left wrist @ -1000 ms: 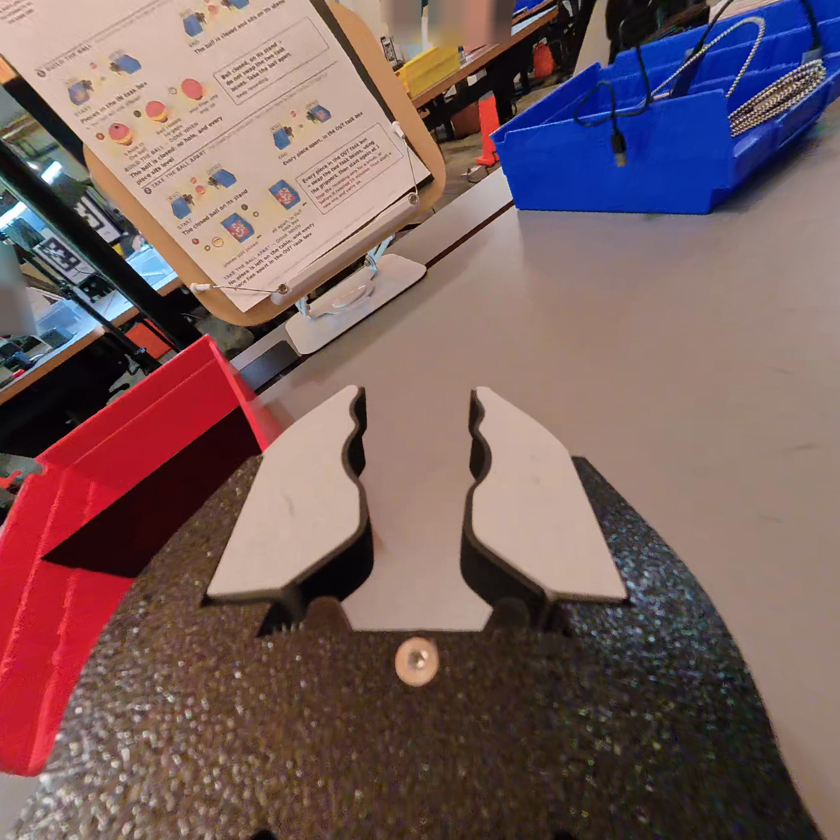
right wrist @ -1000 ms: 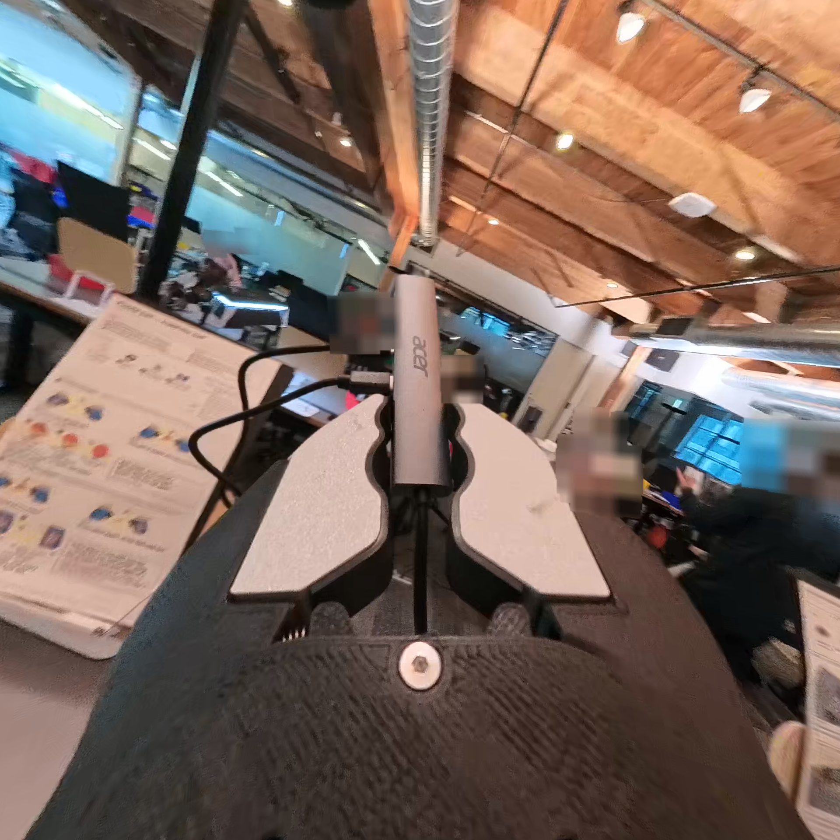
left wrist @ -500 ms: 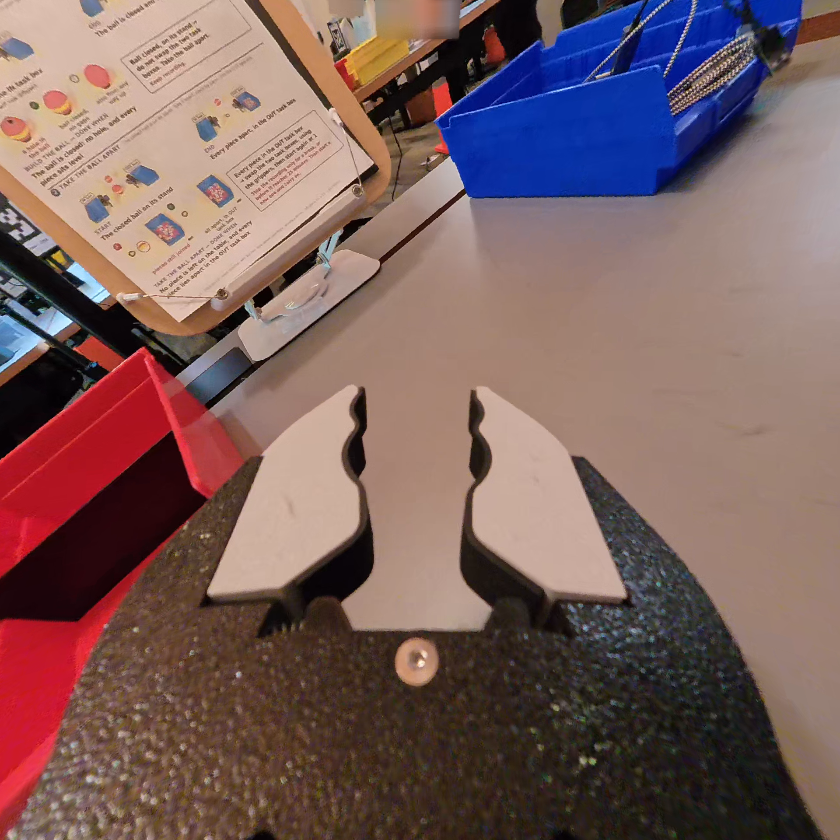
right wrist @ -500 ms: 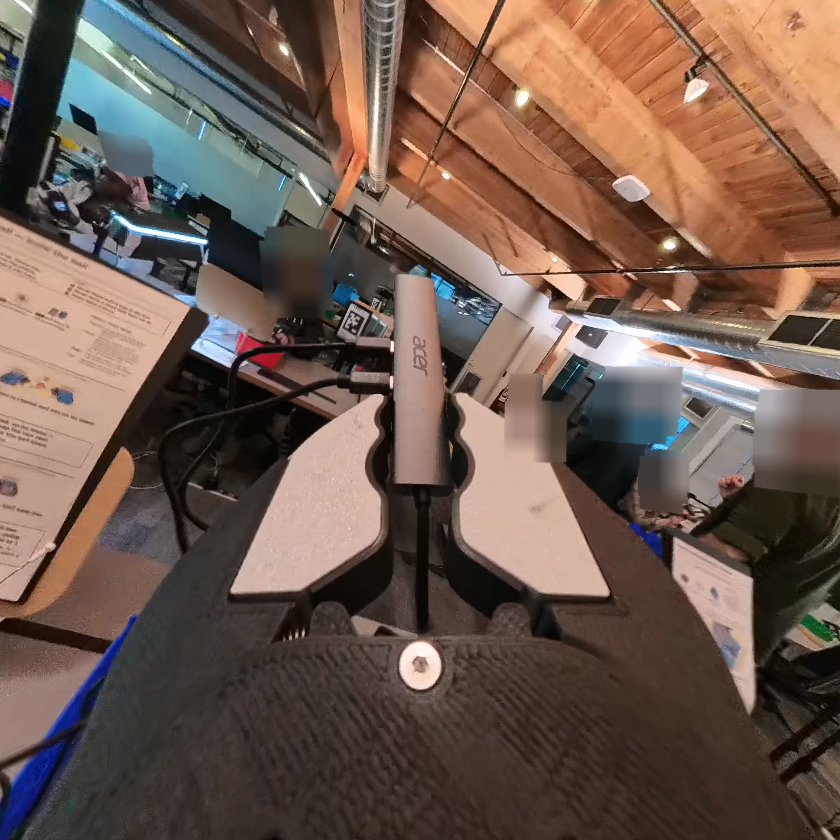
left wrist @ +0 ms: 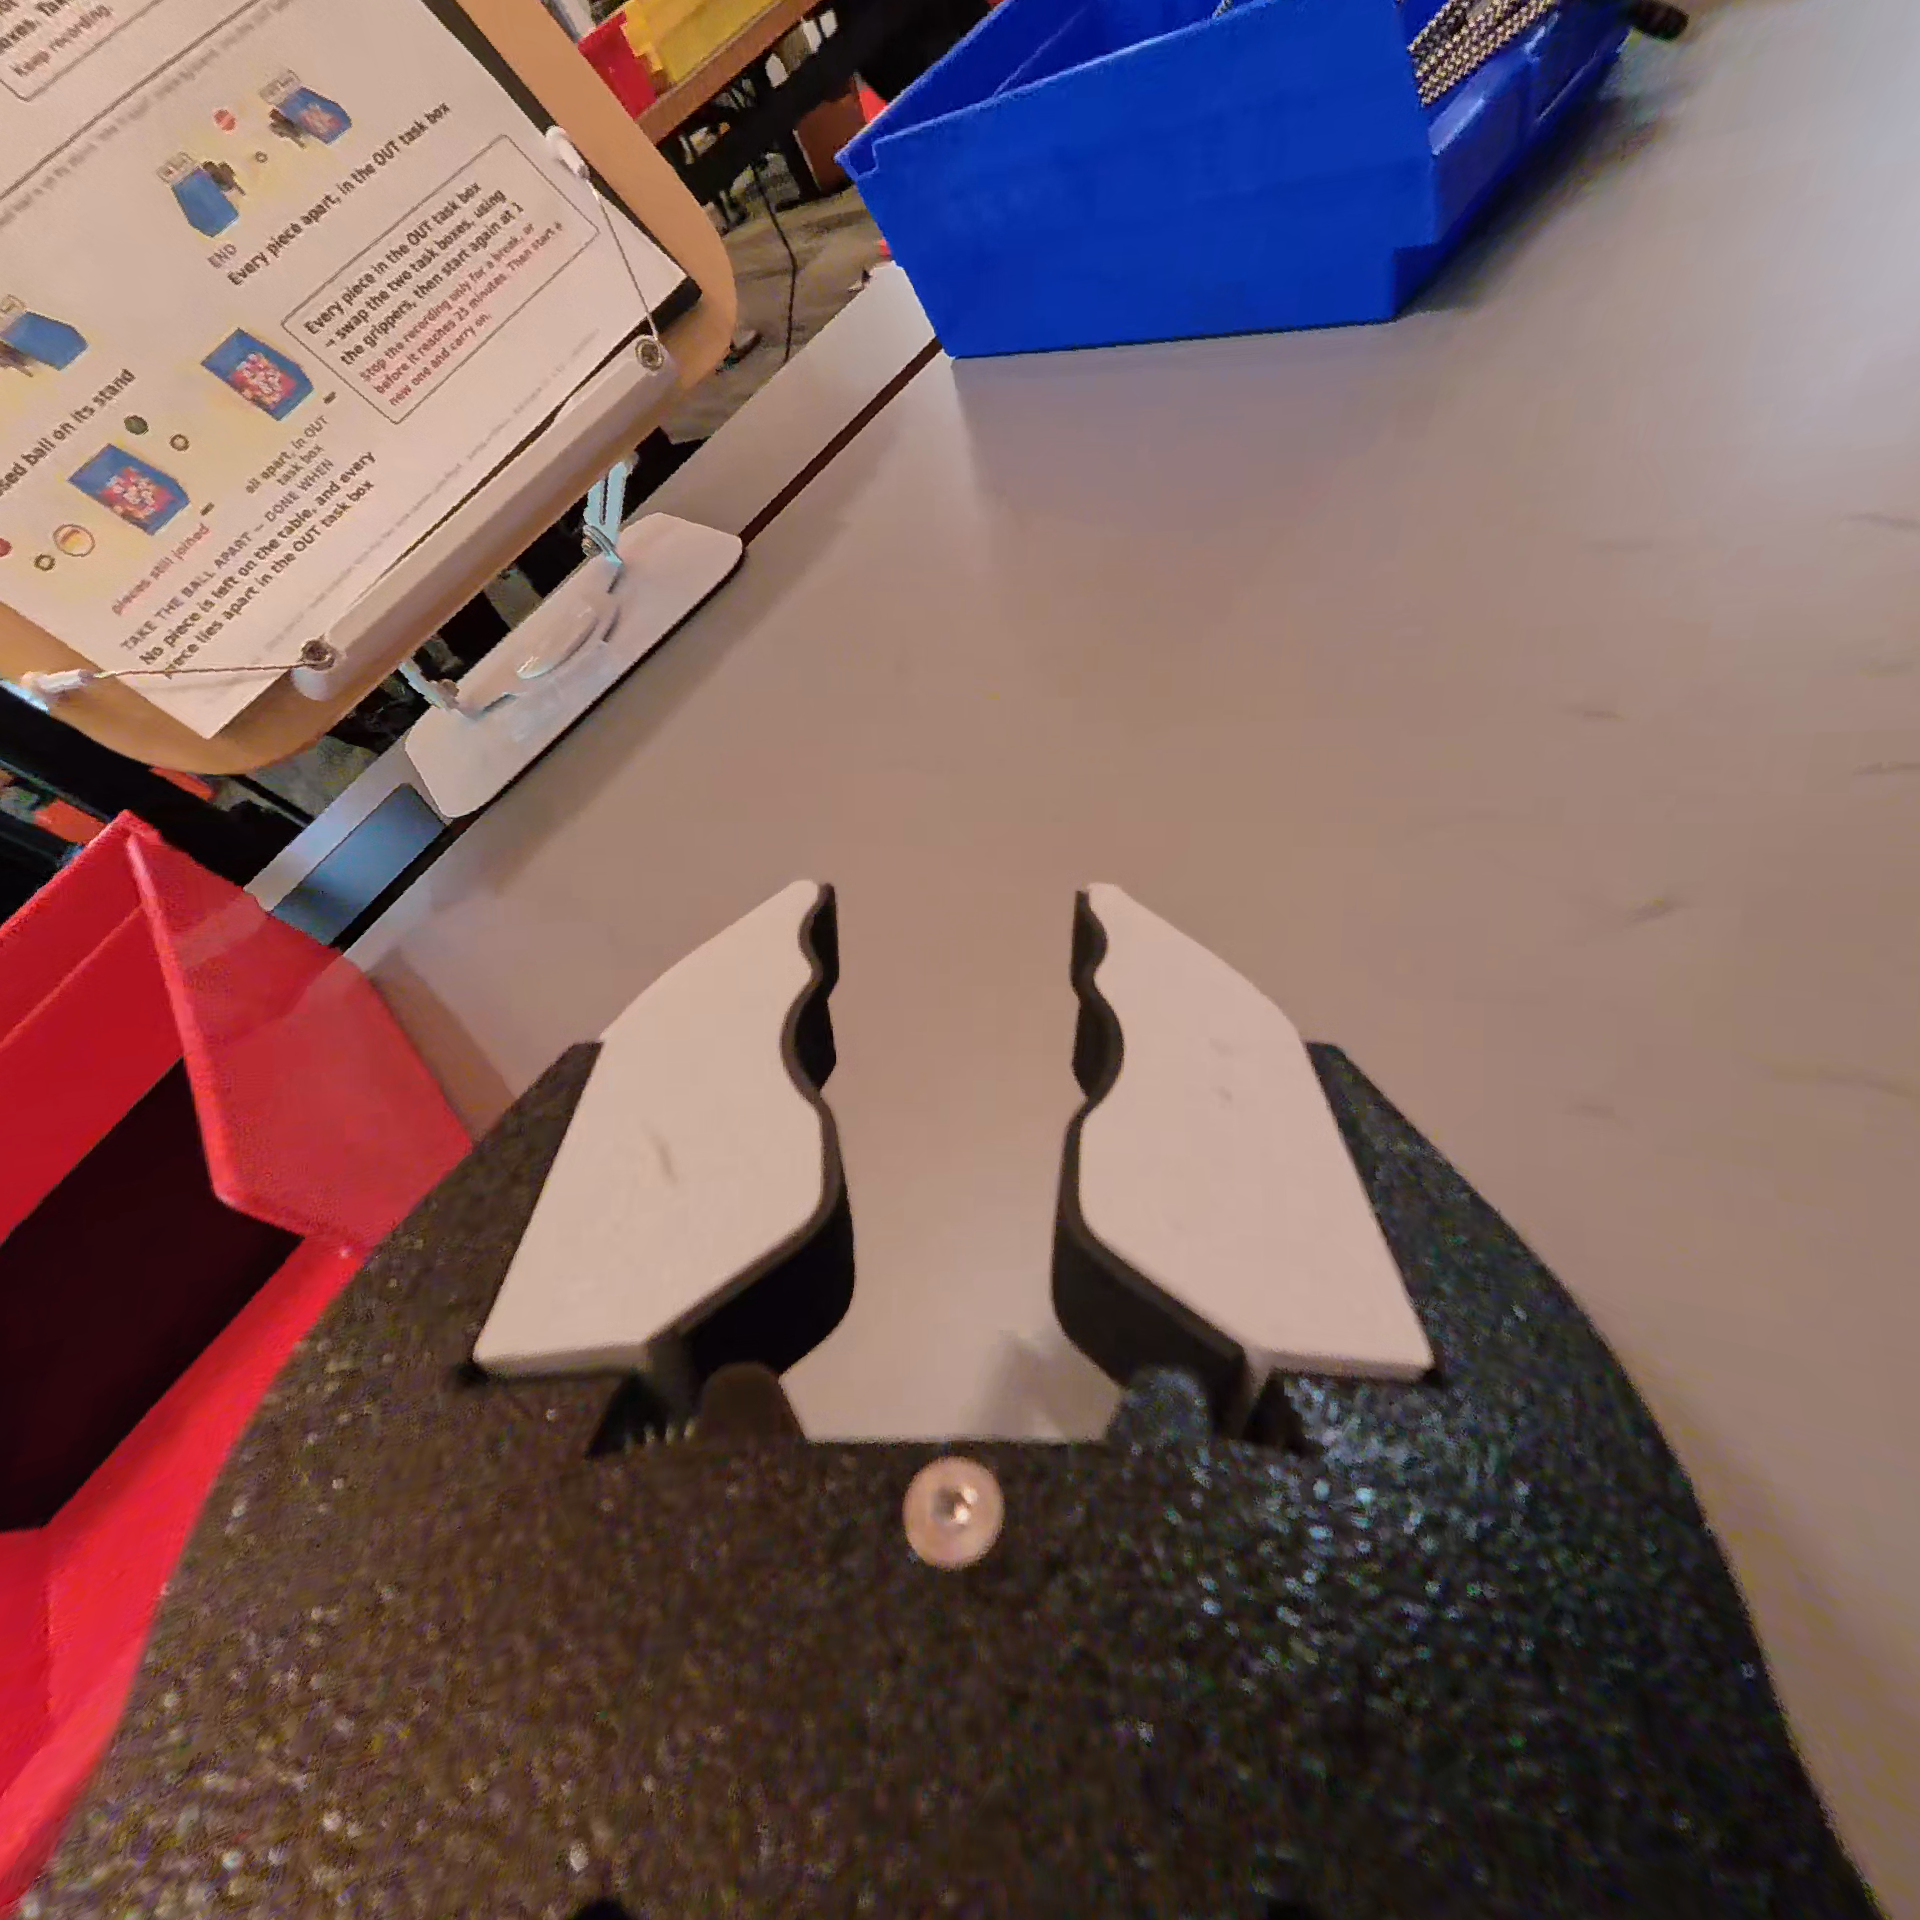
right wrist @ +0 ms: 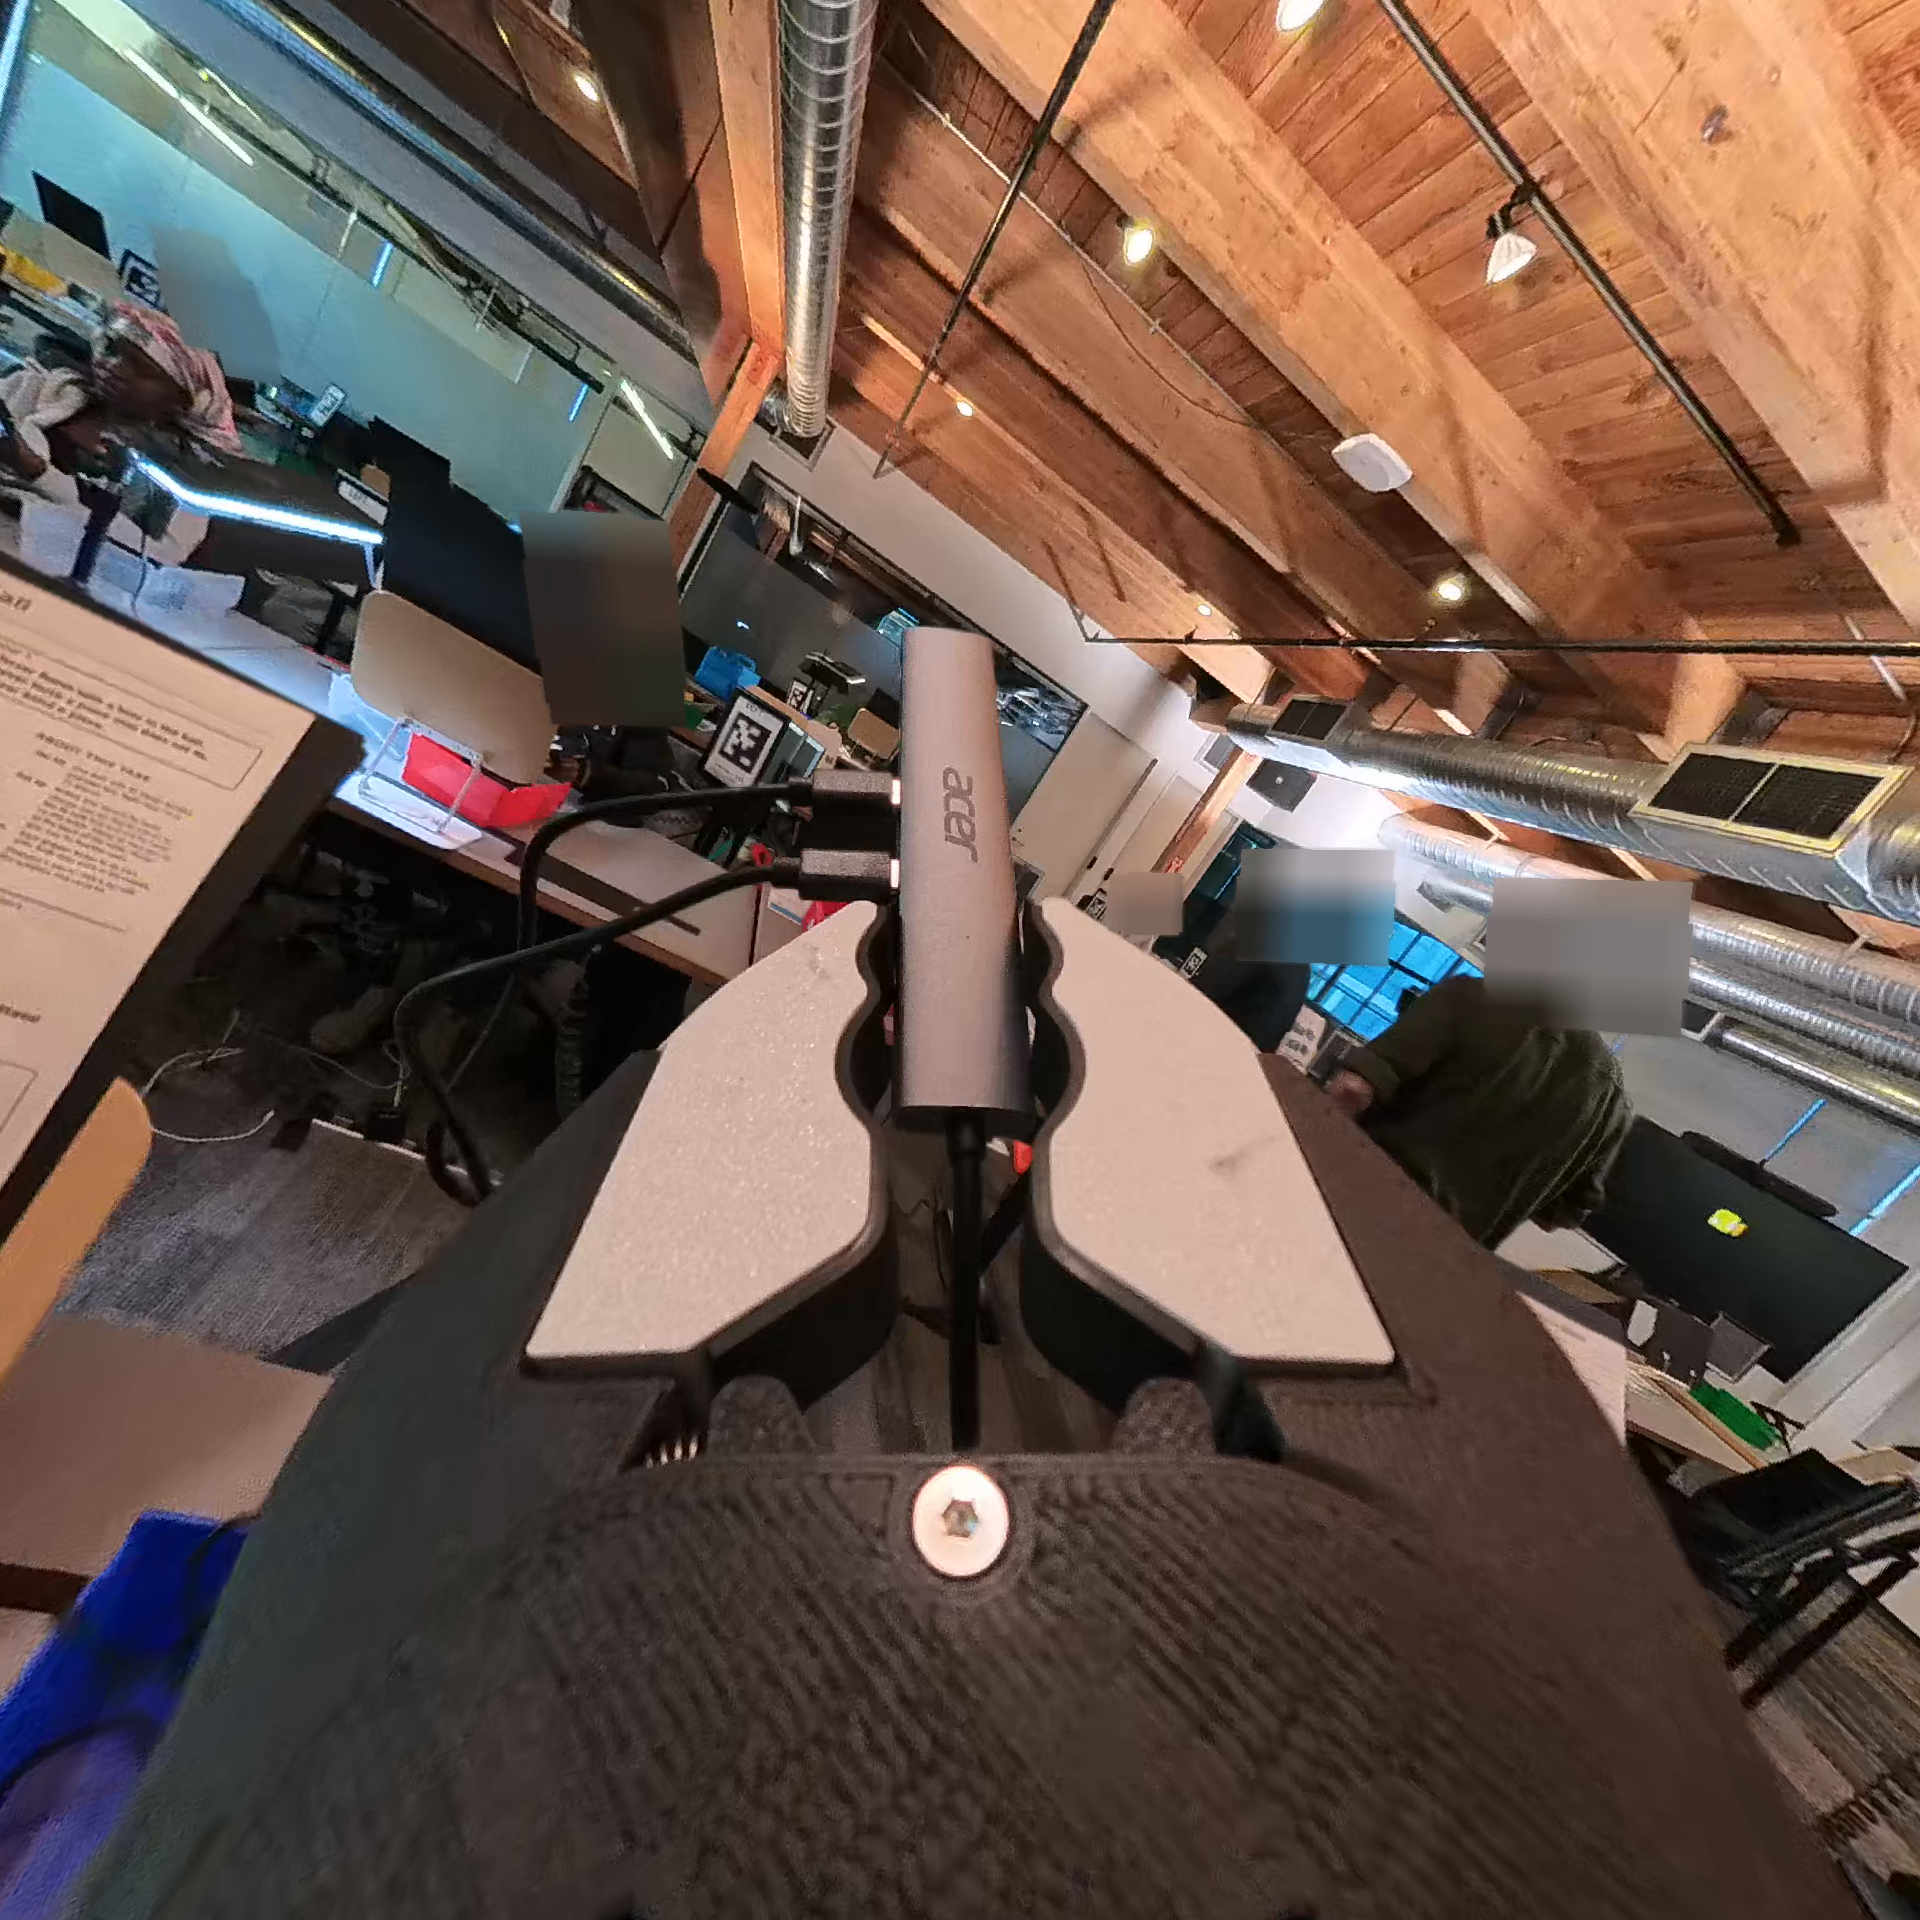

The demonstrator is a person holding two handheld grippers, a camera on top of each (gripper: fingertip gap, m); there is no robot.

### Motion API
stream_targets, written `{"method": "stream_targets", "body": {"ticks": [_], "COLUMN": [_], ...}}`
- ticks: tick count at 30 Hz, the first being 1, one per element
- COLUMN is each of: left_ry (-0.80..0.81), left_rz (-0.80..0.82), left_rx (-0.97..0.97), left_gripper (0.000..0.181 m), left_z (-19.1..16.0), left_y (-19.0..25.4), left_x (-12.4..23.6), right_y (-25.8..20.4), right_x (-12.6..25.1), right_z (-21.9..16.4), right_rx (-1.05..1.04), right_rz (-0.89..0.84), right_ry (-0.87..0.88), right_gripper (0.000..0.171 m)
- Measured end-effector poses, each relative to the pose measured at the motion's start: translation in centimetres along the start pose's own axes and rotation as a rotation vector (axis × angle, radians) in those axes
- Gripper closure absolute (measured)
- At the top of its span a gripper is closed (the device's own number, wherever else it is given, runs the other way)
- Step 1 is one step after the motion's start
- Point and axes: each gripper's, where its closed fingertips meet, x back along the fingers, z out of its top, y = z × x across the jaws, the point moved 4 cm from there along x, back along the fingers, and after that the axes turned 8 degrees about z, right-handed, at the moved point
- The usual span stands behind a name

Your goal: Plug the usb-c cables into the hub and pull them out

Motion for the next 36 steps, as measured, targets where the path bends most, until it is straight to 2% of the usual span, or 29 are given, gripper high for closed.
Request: {"method": "stream_targets", "body": {"ticks": [12,17,20,22,25,30,33,36], "left_ry": [0.023,0.029,0.025,0.032,0.056,0.099,0.116,0.143], "left_rz": [-0.088,-0.145,-0.151,-0.149,-0.147,-0.144,-0.152,-0.152], "left_rx": [0.082,0.078,0.077,0.095,0.141,0.203,0.215,0.182], "left_gripper": [0.139,0.138,0.138,0.138,0.139,0.141,0.144,0.144], "left_z": [-0.1,-0.6,-0.7,-0.6,-0.5,-0.5,-0.4,-0.3], "left_y": [1.8,3.3,3.3,3.2,2.6,1.7,1.5,1.7], "left_x": [-0.9,-1.5,-1.7,-1.6,-1.4,-1.0,-0.8,-0.7], "right_y": [3.2,4.7,3.6,1.3,-4.9,-18.9,-24.1,-27.1], "right_x": [-0.6,-1.3,-2.2,-3.5,-4.4,-2.5,-1.4,-0.8], "right_z": [9.4,10.6,10.2,7.6,0.9,-16.4,-25.8,-31.1], "right_rx": [0.022,0.039,-0.035,-0.01,0.063,0.03,-0.123,-0.401], "right_rz": [0.01,-0.032,0.025,0.072,0.194,0.548,0.63,0.701], "right_ry": [0.046,0.022,0.07,0.008,-0.119,-0.429,-0.593,-0.642], "right_gripper": [0.148,0.147,0.148,0.148,0.148,0.147,0.147,0.148]}}
